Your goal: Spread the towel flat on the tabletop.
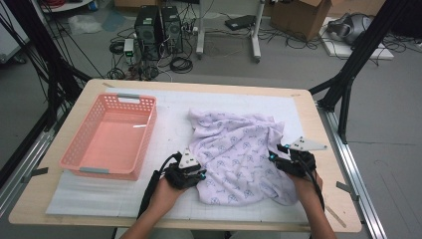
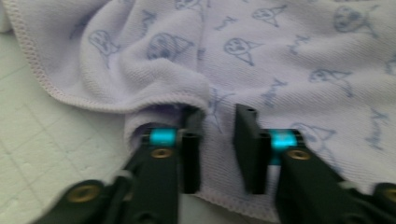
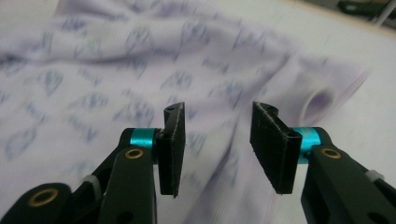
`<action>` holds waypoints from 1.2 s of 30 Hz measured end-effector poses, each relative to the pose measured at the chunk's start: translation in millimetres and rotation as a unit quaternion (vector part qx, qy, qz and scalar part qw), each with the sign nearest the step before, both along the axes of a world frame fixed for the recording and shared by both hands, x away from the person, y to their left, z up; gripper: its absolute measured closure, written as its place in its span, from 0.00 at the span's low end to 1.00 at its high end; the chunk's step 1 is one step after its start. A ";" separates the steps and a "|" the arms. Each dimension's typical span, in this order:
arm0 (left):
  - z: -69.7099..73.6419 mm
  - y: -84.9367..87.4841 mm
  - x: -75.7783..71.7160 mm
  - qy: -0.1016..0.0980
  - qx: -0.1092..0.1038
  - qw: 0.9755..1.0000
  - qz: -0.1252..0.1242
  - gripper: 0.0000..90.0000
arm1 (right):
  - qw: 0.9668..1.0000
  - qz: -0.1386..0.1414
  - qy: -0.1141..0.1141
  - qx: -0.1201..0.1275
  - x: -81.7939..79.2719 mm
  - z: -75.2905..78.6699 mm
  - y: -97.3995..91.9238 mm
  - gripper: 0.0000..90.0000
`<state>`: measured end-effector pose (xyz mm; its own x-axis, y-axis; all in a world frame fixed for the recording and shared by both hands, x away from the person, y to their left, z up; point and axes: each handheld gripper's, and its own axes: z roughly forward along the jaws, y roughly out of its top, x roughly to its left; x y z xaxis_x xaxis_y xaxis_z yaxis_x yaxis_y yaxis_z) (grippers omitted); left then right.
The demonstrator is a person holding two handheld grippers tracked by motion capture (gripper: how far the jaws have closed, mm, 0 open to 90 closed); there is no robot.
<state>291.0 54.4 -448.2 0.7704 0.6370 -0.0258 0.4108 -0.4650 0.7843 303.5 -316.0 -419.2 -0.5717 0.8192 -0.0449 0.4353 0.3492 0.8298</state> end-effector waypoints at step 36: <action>32.9 24.9 81.5 -0.061 -0.073 0.983 0.157 0.98 | 1.000 0.026 -0.013 0.001 55.6 10.3 32.2 0.98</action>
<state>372.5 79.4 -415.3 0.5401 0.8398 -0.0543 0.4150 -0.2097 0.8853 359.1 -283.8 -408.8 -0.6120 0.7886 -0.0589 0.3955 0.3698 0.8407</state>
